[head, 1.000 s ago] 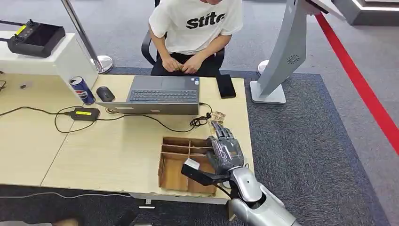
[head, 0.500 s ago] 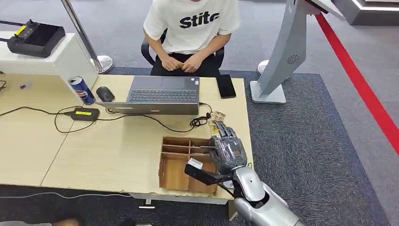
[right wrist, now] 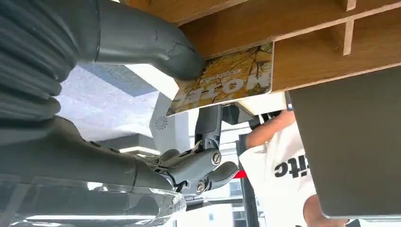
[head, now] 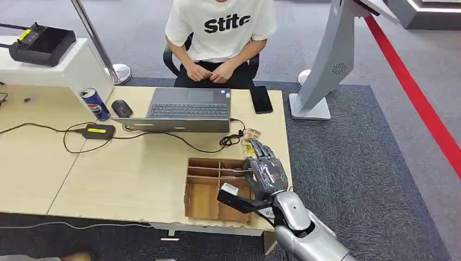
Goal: Pass the card to the sensor for recognition and then transmit it.
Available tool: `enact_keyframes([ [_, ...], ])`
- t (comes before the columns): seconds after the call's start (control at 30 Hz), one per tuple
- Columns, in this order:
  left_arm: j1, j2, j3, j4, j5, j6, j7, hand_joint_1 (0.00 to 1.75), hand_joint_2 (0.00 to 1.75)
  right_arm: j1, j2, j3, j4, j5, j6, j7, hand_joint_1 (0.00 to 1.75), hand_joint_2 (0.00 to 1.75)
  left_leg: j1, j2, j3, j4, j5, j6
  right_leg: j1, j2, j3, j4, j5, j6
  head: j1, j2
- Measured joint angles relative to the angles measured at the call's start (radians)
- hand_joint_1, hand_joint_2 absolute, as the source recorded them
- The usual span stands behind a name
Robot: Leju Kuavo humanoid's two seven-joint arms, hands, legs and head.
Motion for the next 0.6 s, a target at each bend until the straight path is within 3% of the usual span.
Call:
enact_keyframes([
  [0.2, 0.005, 0.033, 0.045, 0.0, 0.077, -0.108, 0.076, 0.0, 1.75, -0.005, 0.0, 0.0, 0.02, -0.026, -0.017, -0.037, 1.75, 1.75, 0.0, 0.0, 0.0, 0.0, 0.0, 0.0, 0.0, 0.0, 0.0, 0.0, 0.0, -0.001, 0.0, 0.0],
  [0.37, 0.006, 0.05, 0.074, 0.0, 0.092, -0.115, 0.085, 0.0, 1.75, -0.011, 0.002, 0.0, 0.037, -0.041, -0.03, -0.05, 1.75, 1.75, 0.0, 0.0, 0.0, 0.0, 0.0, 0.0, 0.0, 0.0, 0.0, 0.0, 0.001, 0.0, 0.0, 0.0],
  [0.6, 0.008, 0.051, 0.095, -0.001, 0.129, -0.104, 0.096, 0.0, 1.75, -0.007, 0.003, -0.001, 0.05, -0.093, -0.102, -0.07, 1.75, 1.75, 0.0, 0.0, 0.0, 0.0, 0.0, 0.0, 0.0, 0.0, 0.0, 0.0, 0.001, 0.0, 0.0, 0.0],
])
